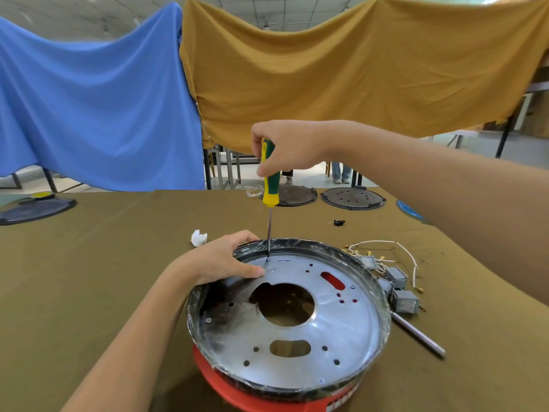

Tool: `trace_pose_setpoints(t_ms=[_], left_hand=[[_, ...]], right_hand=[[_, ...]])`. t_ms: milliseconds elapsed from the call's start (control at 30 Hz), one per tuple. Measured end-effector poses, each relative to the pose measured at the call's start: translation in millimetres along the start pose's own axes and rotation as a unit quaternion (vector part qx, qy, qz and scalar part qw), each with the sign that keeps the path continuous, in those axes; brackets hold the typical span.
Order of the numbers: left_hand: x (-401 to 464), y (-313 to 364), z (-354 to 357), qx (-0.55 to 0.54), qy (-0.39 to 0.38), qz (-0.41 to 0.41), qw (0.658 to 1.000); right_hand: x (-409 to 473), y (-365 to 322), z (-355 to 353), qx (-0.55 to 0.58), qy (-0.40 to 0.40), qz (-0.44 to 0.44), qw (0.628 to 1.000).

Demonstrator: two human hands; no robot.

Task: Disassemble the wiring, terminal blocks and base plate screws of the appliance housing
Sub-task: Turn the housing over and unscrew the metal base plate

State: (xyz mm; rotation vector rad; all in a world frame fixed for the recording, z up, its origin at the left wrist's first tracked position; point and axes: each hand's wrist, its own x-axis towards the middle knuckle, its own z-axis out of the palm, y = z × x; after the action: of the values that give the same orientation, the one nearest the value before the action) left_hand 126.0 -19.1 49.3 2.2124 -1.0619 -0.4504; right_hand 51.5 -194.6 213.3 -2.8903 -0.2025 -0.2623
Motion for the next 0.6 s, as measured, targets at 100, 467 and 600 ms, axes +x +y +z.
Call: trace_pose_setpoints(t_ms=[100,467,600], left_hand=[[0.5,-0.1,-0.1,0.004,-0.002,-0.001,1.0],[-0.4,-1.4,0.8,-0.009,0.0,0.007,1.0],[-0.4,-2.0,0.0,-0.006,-0.001,0.006,1.0]], right_hand=[[-2.5,-2.6,-2.3,0.073,-0.015,0.004,0.997],[-1.9,-6.0,-1.2,0.099,-0.015,0.002,0.995],[0.2,-8.4,0.2,0.011,-0.012,0.014,1.0]])
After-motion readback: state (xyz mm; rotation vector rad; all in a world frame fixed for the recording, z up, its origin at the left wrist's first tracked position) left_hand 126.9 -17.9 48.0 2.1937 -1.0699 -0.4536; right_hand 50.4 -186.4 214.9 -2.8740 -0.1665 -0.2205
